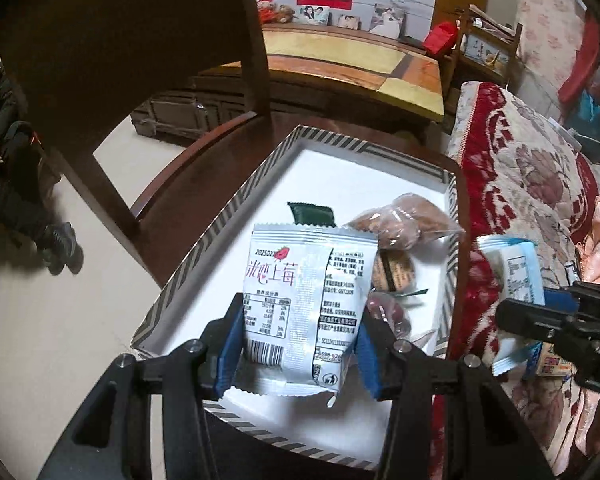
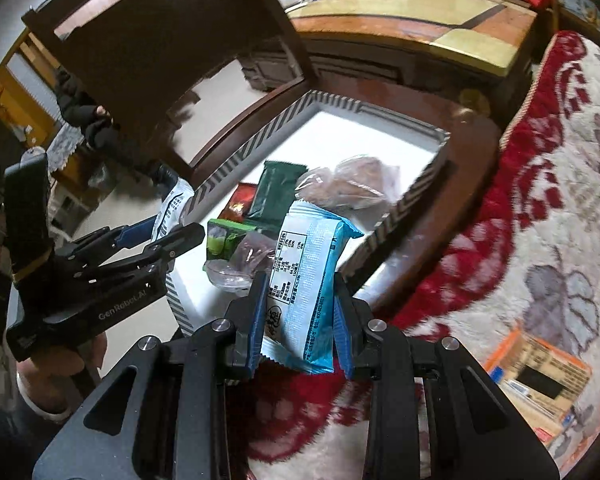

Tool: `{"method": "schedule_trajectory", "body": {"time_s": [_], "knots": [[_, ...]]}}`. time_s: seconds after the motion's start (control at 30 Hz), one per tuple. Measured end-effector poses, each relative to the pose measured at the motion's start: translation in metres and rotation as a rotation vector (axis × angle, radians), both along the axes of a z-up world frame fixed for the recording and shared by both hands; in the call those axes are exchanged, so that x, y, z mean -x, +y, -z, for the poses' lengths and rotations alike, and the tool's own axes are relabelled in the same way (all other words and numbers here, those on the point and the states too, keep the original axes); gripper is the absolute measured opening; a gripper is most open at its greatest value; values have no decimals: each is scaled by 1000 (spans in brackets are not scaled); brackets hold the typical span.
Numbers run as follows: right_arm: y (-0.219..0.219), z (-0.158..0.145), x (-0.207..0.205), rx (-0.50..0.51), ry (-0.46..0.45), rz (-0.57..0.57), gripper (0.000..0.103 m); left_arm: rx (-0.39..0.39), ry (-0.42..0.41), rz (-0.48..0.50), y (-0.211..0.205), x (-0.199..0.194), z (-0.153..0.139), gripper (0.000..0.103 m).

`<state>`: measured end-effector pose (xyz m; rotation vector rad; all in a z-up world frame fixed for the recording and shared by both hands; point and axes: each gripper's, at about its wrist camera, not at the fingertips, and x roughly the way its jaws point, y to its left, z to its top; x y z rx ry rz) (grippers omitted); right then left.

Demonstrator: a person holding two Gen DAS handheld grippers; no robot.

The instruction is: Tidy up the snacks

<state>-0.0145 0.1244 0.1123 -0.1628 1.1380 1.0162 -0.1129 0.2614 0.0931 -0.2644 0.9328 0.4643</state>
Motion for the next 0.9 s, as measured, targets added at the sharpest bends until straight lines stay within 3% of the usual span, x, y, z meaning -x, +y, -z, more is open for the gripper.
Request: {"method": "schedule_trajectory", "body": {"time_s": [0.9], "knots": [[77, 36, -20, 108, -13, -92, 28, 71, 29, -36, 25, -21, 27, 52]]}}
